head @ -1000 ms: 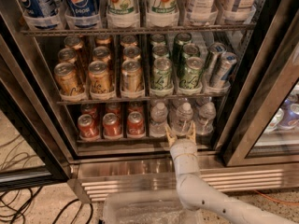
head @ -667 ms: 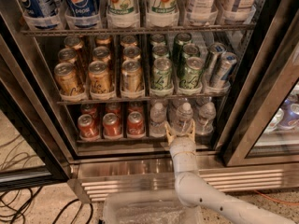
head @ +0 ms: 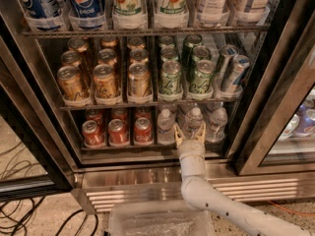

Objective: Pick water bottle from bottom shelf of fridge

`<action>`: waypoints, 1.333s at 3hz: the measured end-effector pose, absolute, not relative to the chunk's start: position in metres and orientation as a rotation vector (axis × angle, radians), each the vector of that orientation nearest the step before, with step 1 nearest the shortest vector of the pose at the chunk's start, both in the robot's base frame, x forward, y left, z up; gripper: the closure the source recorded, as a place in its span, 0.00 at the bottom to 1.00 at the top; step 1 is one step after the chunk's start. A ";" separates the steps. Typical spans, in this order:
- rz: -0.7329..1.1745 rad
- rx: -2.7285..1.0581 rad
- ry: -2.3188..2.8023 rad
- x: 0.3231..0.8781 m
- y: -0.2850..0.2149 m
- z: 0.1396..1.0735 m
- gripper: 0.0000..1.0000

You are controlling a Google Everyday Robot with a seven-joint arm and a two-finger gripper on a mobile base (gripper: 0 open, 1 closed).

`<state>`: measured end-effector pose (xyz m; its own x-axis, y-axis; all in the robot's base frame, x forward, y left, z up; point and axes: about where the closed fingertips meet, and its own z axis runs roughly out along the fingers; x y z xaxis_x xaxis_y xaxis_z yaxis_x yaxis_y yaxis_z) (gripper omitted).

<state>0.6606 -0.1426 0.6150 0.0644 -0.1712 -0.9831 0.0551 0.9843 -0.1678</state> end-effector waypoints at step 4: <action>-0.087 -0.018 1.480 0.661 -0.161 0.626 1.00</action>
Offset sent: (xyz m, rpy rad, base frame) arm 0.0288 -0.0024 0.0032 0.0294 -0.0549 -0.0087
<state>0.6609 -0.1610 0.6258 0.0878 -0.0699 -0.9937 0.0473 0.9967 -0.0660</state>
